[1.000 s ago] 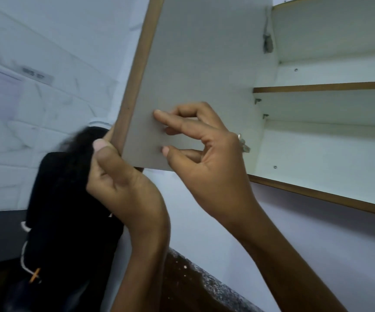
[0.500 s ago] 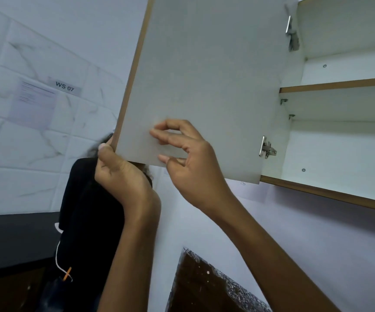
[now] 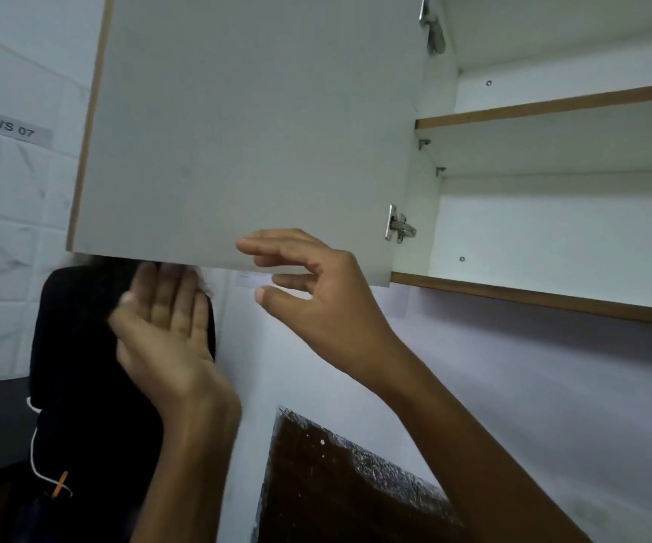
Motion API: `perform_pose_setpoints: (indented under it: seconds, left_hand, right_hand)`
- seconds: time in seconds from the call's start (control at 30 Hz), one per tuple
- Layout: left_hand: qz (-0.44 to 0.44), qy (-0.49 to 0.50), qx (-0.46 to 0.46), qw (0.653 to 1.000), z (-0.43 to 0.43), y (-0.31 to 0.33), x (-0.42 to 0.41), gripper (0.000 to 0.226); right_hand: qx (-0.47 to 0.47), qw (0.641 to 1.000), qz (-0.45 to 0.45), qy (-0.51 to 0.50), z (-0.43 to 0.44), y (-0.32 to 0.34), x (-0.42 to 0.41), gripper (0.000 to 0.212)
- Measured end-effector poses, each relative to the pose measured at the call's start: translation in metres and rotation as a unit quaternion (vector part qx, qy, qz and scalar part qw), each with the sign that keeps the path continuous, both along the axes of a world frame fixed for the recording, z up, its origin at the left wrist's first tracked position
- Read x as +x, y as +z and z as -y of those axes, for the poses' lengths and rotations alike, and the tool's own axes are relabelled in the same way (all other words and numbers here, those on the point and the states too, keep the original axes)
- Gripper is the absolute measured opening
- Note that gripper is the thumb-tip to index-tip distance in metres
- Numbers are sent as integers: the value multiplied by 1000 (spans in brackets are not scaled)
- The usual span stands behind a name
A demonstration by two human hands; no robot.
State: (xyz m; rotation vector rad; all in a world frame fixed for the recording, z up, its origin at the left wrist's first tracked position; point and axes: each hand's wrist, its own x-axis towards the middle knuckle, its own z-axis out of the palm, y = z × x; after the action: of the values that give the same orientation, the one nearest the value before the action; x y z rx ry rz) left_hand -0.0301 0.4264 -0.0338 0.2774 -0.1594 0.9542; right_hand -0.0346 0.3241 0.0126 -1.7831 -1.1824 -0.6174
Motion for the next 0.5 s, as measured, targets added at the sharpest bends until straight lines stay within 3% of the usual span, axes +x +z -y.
perform_pose_setpoints:
  seconds: [0.13,0.3,0.5]
  left_hand:
    - [-54,23,145,988,46,-36,-7,36]
    - [-85,25,309,947,78,-76,-11,36]
    - [-132,-31,417,899,89,-139,-17,25]
  right_hand:
    - [-1,999,-15,-38,40,-23,-6,37]
    - [2,996,-38,-79,80,-67,-13,35]
    - [-7,988,-109,-105,110,-134,-24,34]
